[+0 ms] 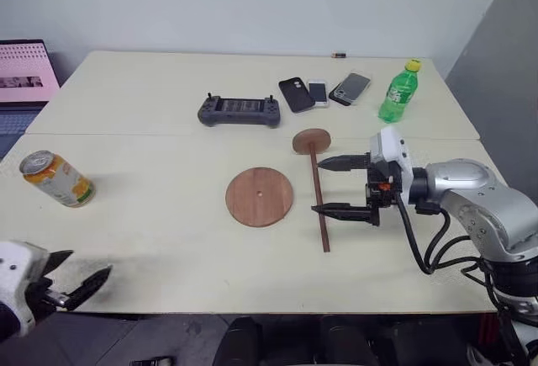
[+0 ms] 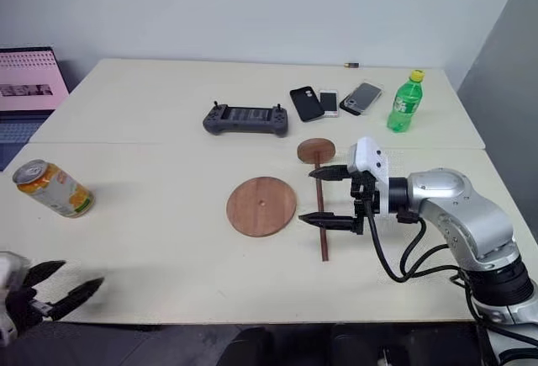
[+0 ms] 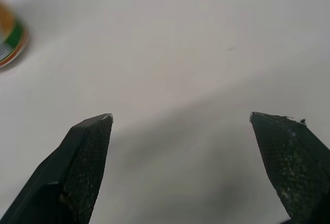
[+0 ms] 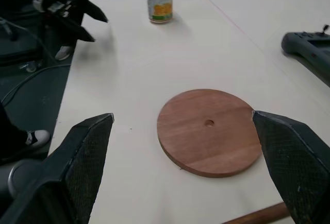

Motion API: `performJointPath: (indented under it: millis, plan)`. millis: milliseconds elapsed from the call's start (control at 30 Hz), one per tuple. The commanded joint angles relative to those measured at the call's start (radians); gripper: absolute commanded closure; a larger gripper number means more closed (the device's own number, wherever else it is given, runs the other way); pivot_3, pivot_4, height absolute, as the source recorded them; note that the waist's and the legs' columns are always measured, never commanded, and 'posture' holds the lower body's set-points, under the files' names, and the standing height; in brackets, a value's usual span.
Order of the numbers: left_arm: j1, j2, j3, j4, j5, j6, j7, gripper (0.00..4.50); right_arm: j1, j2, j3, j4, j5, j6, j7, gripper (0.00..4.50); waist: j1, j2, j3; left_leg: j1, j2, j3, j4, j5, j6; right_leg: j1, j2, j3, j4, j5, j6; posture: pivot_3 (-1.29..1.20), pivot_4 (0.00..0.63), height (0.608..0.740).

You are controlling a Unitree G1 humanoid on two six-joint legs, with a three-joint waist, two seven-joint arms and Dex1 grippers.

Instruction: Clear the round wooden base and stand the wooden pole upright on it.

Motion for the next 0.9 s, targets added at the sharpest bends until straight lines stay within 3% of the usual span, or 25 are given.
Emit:
performJointPath:
  millis: [33,233,433,600,900]
  plan:
    - [-0.092,0.098,-0.021,-0.150,-0.095,0.076,-0.063,0.05,-0.083,0.019,-0.001,0.005,0.034,0.198,-0.102,0.00,-0.001,0.000,0.000,0.000,0.000,0.000,0.000,0.000,0.000,0.000,0.000,0.000,0.000,0.000,0.000,0.00,0.150,0.740]
    - [-0.264,0.217,-0.092,-0.190,-0.151,0.147,-0.137,0.05,-0.256,0.172,-0.060,0.207,0.030,0.522,-0.340,0.00,-0.020,0.001,0.001,0.001,0.001,0.002,-0.001,0.000,0.000,0.000,0.002,0.002,0.001,0.000,0.000,0.00,0.150,0.740]
    - [-0.422,0.241,-0.213,-0.146,-0.145,0.156,-0.179,0.05,-0.388,0.255,-0.077,0.421,0.001,0.673,-0.421,0.00,-0.023,0.003,0.002,-0.002,0.001,0.002,-0.001,0.000,0.000,-0.005,0.003,0.002,0.003,0.000,0.000,0.00,0.150,0.740]
    - [-0.530,0.239,-0.342,-0.103,-0.090,0.123,-0.213,0.05,-0.491,0.330,-0.057,0.645,-0.061,0.649,-0.445,0.00,-0.030,0.003,0.002,-0.003,0.001,0.003,-0.002,0.000,0.000,-0.006,0.003,0.003,0.003,0.000,0.000,0.00,0.150,0.740]
    - [-0.644,0.218,-0.450,-0.094,-0.071,0.117,-0.241,0.05,-0.667,0.378,0.035,1.068,-0.192,0.485,-0.313,0.00,-0.034,0.003,0.002,-0.004,0.001,0.004,-0.002,0.000,0.000,-0.007,0.004,0.004,0.003,0.001,0.001,0.00,0.150,0.740]
